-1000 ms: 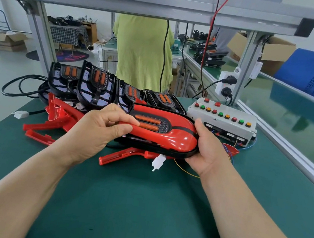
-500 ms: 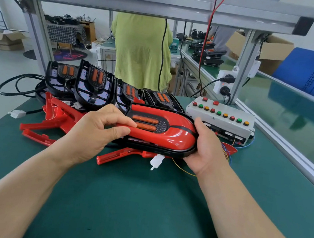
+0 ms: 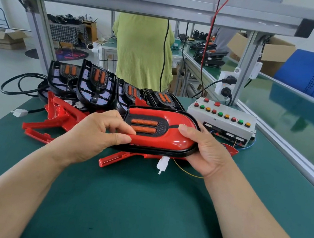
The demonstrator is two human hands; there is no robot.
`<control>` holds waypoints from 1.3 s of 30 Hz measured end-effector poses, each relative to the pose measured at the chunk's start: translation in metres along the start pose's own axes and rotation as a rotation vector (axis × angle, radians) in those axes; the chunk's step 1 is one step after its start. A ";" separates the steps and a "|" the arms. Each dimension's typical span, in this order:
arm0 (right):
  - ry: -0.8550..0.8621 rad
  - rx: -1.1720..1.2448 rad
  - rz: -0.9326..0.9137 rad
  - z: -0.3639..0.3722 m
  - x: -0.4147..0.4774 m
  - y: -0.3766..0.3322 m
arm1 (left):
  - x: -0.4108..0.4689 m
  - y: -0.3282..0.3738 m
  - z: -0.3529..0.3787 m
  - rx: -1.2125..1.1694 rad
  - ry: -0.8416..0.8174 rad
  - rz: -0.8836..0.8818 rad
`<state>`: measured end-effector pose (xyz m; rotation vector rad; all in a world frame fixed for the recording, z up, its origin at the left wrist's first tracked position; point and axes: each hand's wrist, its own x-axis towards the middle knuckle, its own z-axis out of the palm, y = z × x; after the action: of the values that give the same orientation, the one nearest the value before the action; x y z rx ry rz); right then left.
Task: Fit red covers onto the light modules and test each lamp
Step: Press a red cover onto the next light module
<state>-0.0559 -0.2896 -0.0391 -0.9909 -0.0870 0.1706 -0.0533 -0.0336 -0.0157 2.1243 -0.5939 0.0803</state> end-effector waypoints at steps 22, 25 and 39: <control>0.053 -0.048 0.022 0.001 0.001 0.000 | 0.000 -0.018 -0.023 -0.369 -0.208 -0.475; 0.053 -0.050 0.015 0.001 0.000 -0.001 | -0.001 -0.014 -0.023 -0.436 -0.242 -0.469; 0.105 0.023 0.016 0.002 0.004 0.003 | -0.002 0.003 0.000 0.019 0.017 0.078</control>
<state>-0.0522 -0.2859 -0.0402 -0.9760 0.0185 0.1341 -0.0560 -0.0345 -0.0141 2.1167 -0.6682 0.1471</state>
